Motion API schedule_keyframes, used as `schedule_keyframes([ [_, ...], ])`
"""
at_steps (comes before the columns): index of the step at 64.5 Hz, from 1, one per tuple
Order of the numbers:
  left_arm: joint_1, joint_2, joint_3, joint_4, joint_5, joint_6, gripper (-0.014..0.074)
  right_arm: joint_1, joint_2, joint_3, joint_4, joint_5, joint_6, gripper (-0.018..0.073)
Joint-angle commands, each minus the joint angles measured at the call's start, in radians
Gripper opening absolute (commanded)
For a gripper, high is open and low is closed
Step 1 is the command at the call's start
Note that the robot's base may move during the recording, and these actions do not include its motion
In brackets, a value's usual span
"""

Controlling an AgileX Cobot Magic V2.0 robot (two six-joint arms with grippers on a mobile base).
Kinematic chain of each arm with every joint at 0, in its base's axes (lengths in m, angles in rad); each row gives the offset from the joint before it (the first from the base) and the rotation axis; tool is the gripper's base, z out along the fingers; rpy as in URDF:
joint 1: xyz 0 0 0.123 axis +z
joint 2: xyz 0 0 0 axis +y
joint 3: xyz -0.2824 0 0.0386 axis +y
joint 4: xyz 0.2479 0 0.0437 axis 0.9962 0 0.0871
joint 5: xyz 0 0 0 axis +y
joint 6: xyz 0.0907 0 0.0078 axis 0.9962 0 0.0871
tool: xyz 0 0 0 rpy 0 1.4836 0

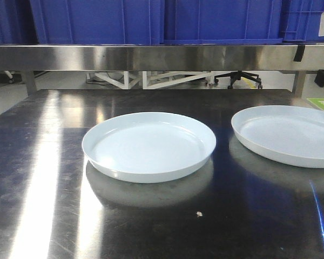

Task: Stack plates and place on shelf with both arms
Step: 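Move the right gripper to the rim of the other white plate and grasp, then lift the plate with the right gripper and lower it onto the center plate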

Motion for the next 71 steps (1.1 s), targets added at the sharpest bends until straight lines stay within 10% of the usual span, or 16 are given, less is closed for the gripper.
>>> schedule_keyframes([
  [1,0.003,0.003,-0.028,-0.002,-0.078,-0.002,0.0082,-0.014,-0.071,-0.031,0.004,-0.013,-0.003,0.0057],
  [29,0.003,0.003,-0.028,-0.002,-0.078,-0.002,0.0082,-0.061,-0.249,-0.031,0.244,0.039,-0.117,0.0056],
  [71,0.003,0.003,-0.028,-0.002,-0.078,-0.002,0.0082,0.348,-0.157,-0.027,0.325,-0.159,-0.062,0.0060],
])
